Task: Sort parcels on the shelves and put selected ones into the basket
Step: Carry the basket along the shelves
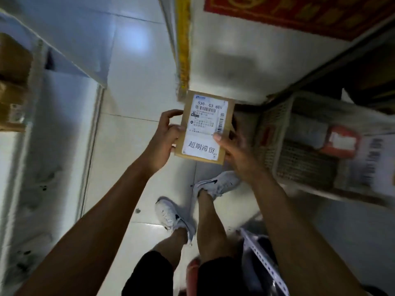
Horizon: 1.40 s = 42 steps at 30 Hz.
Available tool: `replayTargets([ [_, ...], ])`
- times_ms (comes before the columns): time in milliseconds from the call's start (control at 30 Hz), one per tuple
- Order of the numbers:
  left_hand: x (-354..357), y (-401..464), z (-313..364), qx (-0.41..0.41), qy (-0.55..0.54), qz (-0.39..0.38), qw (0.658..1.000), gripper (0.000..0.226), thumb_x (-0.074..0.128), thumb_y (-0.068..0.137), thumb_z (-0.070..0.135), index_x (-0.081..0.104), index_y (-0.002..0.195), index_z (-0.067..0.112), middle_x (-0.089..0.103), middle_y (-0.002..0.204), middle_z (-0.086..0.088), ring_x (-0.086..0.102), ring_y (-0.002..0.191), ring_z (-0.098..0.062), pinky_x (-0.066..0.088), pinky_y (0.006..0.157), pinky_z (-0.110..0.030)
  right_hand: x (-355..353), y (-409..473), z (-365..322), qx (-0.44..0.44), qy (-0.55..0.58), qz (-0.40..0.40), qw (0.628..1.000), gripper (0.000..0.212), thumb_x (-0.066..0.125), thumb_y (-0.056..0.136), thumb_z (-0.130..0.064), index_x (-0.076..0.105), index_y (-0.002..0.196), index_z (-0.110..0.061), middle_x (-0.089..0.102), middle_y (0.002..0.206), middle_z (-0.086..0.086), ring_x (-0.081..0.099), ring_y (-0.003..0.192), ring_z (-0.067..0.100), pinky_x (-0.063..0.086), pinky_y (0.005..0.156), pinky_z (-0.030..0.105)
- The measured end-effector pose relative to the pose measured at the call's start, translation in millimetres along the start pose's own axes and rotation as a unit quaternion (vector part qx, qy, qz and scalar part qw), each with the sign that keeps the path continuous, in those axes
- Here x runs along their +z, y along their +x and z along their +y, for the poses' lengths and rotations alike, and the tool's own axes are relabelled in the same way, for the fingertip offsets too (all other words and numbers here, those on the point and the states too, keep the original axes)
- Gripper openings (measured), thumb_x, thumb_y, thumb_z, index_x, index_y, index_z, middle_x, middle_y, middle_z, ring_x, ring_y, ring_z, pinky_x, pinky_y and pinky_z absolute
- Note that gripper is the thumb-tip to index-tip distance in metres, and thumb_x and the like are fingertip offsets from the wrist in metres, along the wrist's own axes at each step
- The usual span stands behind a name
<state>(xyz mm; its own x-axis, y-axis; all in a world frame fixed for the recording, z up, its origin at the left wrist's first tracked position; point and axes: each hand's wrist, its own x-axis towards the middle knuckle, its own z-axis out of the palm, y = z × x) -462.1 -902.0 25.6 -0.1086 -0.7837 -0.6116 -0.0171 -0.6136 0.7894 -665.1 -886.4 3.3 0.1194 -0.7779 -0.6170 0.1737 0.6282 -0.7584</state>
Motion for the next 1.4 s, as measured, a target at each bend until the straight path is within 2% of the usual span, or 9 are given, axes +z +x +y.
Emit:
replayTargets([
  [200,123.0,41.1,2.8,-0.028,0.087,-0.152,0.984,0.043,0.045,0.091,0.026,0.040,0.133,0.030,0.069,0.104,-0.004,0.071,0.081,-0.007,0.054,0.061,-0.019,-122.5,-37.2,19.2,0.006,0.068,0.102,0.992,0.110,0.088,0.065,-0.047,0.027,0.157,-0.039,0.060,0.143,-0.001,0.062,0.127,0.019,0.059,0.091,0.046],
  [367,216.6,75.6,0.9,-0.036,0.183,-0.222,0.957,0.031,0.042,0.105,0.021,0.038,0.136,0.023,0.069,0.101,-0.007,0.073,0.081,-0.009,0.056,0.061,-0.021,-201.3,-55.8,34.2,0.006,0.085,0.157,0.984,0.089,0.082,0.082,-0.028,0.031,0.156,-0.031,0.065,0.134,-0.002,0.066,0.120,0.017,0.062,0.081,0.039],
  [467,273.2,99.4,0.8,-0.049,0.219,-0.260,0.939,0.042,0.048,0.095,0.031,0.039,0.135,0.023,0.068,0.106,-0.011,0.074,0.084,-0.017,0.058,0.062,-0.025,-245.7,-57.1,45.3,0.012,0.129,0.191,0.973,0.092,0.081,0.074,-0.024,0.035,0.153,-0.030,0.067,0.128,-0.003,0.066,0.120,0.020,0.062,0.077,0.042],
  [667,361.2,146.4,-17.5,-0.081,0.283,-0.291,0.910,0.032,0.047,0.103,0.012,0.040,0.133,0.021,0.069,0.106,-0.010,0.073,0.079,-0.011,0.057,0.062,-0.024,-313.4,-43.5,68.8,0.026,0.230,0.278,0.932,0.072,0.090,0.065,-0.035,0.059,0.130,-0.034,0.072,0.117,-0.003,0.068,0.114,0.022,0.061,0.081,0.051],
  [833,421.2,171.4,-46.9,-0.125,0.310,-0.268,0.904,0.041,0.051,0.096,0.002,0.031,0.130,0.012,0.063,0.101,-0.005,0.068,0.080,-0.019,0.057,0.076,-0.049,-351.8,-25.9,84.0,0.027,0.281,0.332,0.900,0.043,0.077,0.087,-0.023,0.063,0.127,-0.025,0.073,0.121,0.000,0.074,0.103,0.021,0.062,0.083,0.052],
  [1000,467.1,202.6,-84.9,-0.184,0.315,-0.263,0.893,0.037,0.050,0.093,-0.001,0.032,0.125,0.006,0.058,0.082,-0.008,0.063,0.055,-0.007,0.048,0.045,-0.020,-393.6,-9.0,97.4,0.070,0.290,0.348,0.889,0.048,0.071,0.093,-0.025,0.054,0.137,-0.035,0.069,0.128,-0.007,0.071,0.107,0.018,0.064,0.072,0.039],
  [1067,478.1,217.1,-95.9,-0.187,0.320,-0.268,0.889,0.037,0.051,0.095,0.001,0.032,0.125,0.010,0.061,0.082,-0.005,0.064,0.054,-0.005,0.050,0.048,-0.023,-407.2,-1.6,100.3,0.081,0.297,0.350,0.885,0.044,0.071,0.092,-0.028,0.055,0.131,-0.041,0.068,0.126,-0.009,0.070,0.103,0.014,0.064,0.072,0.040],
  [1200,500.3,246.4,-104.2,-0.170,0.356,-0.303,0.868,0.036,0.057,0.097,0.018,0.036,0.127,0.023,0.068,0.111,-0.007,0.072,0.090,-0.020,0.060,0.073,-0.046,-429.8,16.1,105.7,0.079,0.352,0.377,0.853,0.067,0.079,0.080,-0.035,0.053,0.141,-0.030,0.069,0.125,-0.004,0.072,0.106,0.020,0.063,0.071,0.041],
  [1400,557.9,292.0,-133.5,-0.138,0.407,-0.327,0.841,0.037,0.054,0.101,0.028,0.043,0.135,0.016,0.068,0.107,0.002,0.071,0.083,-0.006,0.056,0.062,-0.022,-470.3,43.9,138.6,0.058,0.435,0.410,0.800,0.067,0.082,0.081,-0.021,0.051,0.139,-0.032,0.063,0.133,-0.002,0.067,0.114,0.024,0.063,0.070,0.040],
])
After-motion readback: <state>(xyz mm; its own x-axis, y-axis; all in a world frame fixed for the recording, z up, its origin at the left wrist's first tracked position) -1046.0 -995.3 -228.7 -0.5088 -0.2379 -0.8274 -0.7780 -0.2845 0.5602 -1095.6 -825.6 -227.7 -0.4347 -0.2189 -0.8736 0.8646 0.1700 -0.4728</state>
